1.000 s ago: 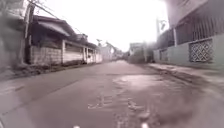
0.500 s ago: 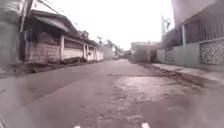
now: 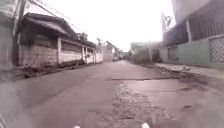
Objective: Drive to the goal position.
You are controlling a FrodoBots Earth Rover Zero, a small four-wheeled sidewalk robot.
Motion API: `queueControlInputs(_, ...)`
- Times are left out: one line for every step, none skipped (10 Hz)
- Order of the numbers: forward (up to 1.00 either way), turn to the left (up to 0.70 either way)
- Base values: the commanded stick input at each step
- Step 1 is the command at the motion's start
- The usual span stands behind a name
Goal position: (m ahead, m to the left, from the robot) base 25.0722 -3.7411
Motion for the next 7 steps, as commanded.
queueControlInputs(1.00, 0.01)
queueControlInputs(1.00, 0.01)
queueControlInputs(1.00, 0.01)
queueControlInputs(1.00, 0.01)
queueControlInputs(1.00, 0.01)
queueControlInputs(1.00, 0.01)
queueControlInputs(1.00, 0.01)
